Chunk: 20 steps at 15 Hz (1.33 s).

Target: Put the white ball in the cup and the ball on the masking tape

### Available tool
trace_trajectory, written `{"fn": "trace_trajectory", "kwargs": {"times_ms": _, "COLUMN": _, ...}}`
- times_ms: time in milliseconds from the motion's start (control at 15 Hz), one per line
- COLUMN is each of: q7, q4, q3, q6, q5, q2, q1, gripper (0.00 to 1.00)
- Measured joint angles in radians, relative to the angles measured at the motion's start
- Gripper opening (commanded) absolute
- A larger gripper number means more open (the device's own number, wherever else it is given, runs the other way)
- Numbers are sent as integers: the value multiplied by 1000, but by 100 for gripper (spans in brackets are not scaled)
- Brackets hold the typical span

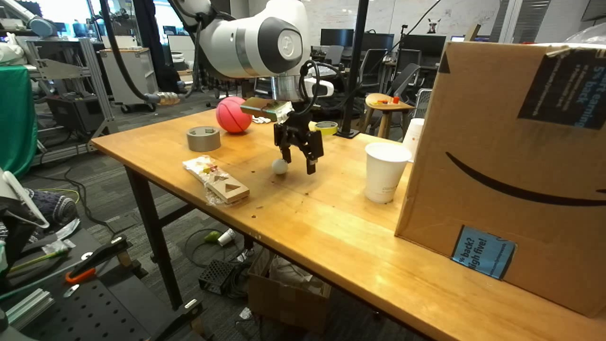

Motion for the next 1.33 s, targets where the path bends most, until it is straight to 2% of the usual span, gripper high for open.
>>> {"fn": "trace_trajectory", "kwargs": {"times_ms": 800, "q7": 44, "q4": -147, "q3": 24, "q6": -14, "q5": -9, "q2": -117, "q1": 27, "gripper": 100}}
{"fn": "trace_trajectory", "kwargs": {"times_ms": 1333, "q7": 50, "q4": -176, "q3": 39, "q6": -18, "q5": -9, "q2": -128, "q1": 27, "gripper": 100}}
